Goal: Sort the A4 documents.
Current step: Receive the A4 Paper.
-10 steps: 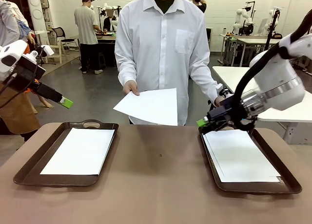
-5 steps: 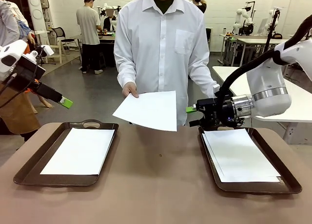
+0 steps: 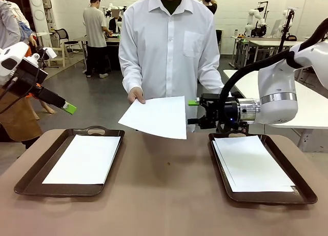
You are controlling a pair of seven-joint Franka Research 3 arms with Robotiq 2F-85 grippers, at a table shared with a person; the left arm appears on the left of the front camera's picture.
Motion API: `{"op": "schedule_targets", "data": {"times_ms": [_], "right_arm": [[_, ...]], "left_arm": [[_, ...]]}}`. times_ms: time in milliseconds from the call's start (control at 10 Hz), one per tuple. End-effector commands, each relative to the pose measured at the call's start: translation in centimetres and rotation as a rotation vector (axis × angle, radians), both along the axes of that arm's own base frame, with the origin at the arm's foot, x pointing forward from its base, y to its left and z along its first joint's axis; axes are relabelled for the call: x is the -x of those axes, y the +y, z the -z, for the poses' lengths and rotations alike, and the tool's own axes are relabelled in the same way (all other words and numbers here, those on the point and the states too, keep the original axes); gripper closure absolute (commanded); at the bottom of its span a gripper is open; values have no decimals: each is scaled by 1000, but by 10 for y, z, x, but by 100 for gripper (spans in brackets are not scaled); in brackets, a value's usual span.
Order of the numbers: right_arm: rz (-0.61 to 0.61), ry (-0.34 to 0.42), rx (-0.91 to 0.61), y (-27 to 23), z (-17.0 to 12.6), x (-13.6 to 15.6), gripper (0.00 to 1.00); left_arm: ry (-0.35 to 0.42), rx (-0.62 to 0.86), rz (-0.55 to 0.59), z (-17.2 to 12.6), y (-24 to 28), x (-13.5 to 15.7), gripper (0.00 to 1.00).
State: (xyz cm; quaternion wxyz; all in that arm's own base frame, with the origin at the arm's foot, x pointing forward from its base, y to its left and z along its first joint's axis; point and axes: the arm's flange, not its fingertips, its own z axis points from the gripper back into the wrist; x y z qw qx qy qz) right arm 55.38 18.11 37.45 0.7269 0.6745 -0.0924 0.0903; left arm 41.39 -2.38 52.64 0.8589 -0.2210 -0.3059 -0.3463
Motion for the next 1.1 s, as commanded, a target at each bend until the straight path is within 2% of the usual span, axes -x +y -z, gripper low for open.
{"op": "schedule_targets", "data": {"times_ms": [0, 200, 1000], "right_arm": [[-35, 80, -48, 10, 0, 1, 0], [-72, 112, -60, 16, 1, 5, 0], [-94, 45, -17, 41, 12, 10, 0]], "left_arm": [[-2, -7, 6, 0, 1, 0, 0], [-2, -7, 6, 0, 1, 0, 0], [-2, -7, 6, 0, 1, 0, 0]]}}
